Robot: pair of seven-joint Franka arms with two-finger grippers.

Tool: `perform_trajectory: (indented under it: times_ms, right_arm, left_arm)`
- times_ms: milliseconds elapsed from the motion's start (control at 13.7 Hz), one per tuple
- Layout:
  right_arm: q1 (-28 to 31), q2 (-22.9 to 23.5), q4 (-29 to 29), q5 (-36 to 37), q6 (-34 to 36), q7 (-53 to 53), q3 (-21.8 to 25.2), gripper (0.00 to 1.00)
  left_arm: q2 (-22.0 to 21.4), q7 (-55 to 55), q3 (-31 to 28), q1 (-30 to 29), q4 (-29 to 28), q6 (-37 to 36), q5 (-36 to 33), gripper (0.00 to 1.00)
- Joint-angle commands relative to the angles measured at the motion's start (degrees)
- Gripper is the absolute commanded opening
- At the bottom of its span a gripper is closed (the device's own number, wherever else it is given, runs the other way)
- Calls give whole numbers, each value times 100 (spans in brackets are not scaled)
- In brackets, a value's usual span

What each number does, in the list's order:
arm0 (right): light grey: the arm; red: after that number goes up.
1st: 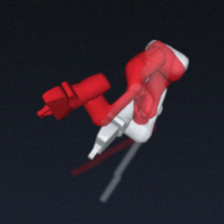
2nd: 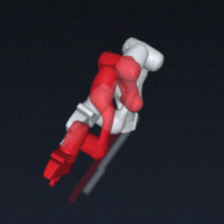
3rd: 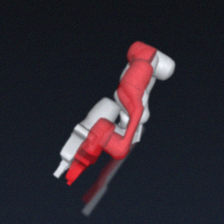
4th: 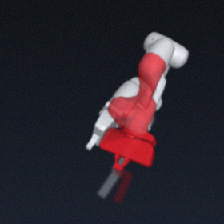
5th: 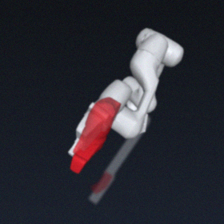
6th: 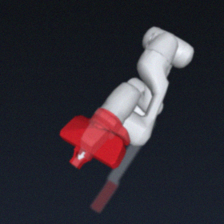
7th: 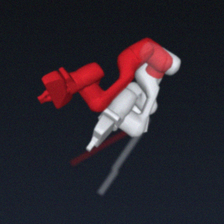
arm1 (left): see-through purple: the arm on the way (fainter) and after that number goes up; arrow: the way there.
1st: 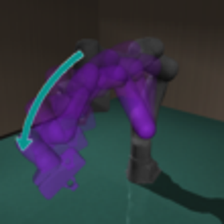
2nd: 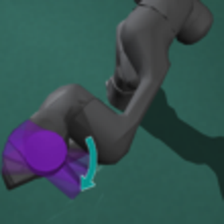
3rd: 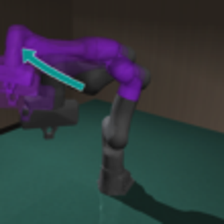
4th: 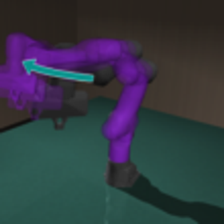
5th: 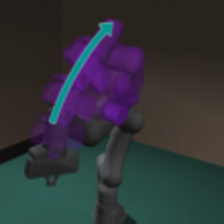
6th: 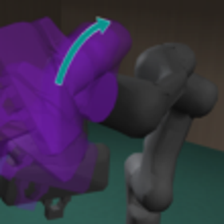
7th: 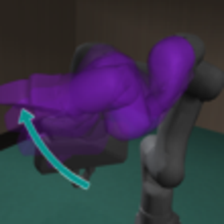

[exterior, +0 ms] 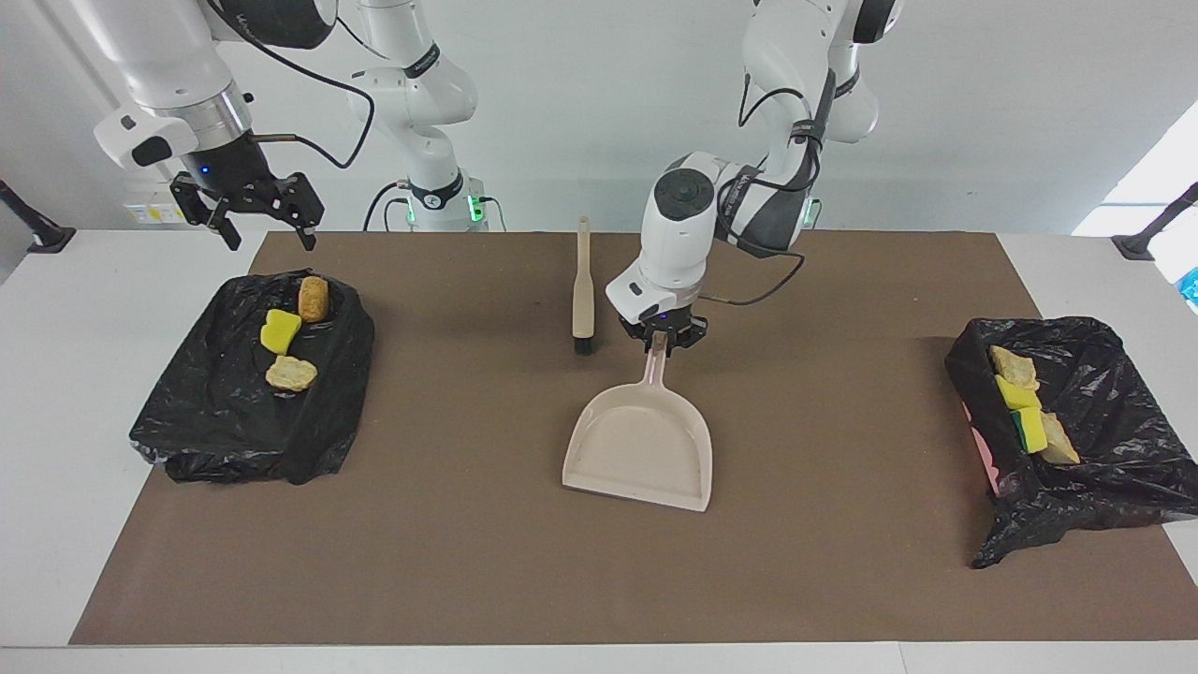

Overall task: Sweep and dump trash in bin
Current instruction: 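Bring the dustpan back to the table center with the left gripper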

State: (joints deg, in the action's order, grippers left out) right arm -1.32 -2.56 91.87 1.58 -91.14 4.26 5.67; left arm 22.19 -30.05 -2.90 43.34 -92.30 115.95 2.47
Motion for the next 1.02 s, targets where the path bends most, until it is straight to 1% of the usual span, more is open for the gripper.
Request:
perform_trajectory:
  times_ms: [0, 146, 365, 438, 511, 584, 657, 730, 803, 876, 949]
  right_arm:
    - [35, -78, 68, 79, 17, 180, -31, 100]
    - [35, -78, 68, 79, 17, 180, -22, 100]
    - [35, -78, 68, 79, 17, 171, -22, 100]
    - [35, -78, 68, 71, 17, 171, -22, 100]
    - [35, -78, 68, 79, 17, 163, -22, 100]
    - [35, -78, 68, 79, 17, 163, -22, 100]
    - [35, -78, 68, 79, 8, 163, -22, 100]
    - [35, -78, 68, 79, 8, 163, -22, 100]
    - [35, -78, 68, 79, 8, 163, -22, 100]
    - [44, -70, 59, 79, 8, 163, -22, 100]
    - [44, -70, 59, 79, 17, 154, -31, 100]
  left_arm:
    - [839, -466, -149, 236, 1099, -283, 16, 0]
    - [831, -484, -132, 245, 1074, -178, 25, 0]
    - [787, -520, -123, 184, 793, 198, 77, 0]
    - [683, -520, -140, 235, 453, 409, 78, 0]
    - [542, -511, -140, 262, 214, 533, 69, 5]
    - [524, -467, -123, 219, 177, 543, 78, 21]
    - [506, -458, -123, 210, 168, 465, 78, 41]
    - [497, -467, -131, 218, 168, 368, 78, 64]
    - [488, -493, -123, 192, 159, 298, 78, 93]
    - [488, -511, -132, 183, 159, 245, 78, 100]
    - [453, -502, -132, 166, 159, 192, 78, 100]
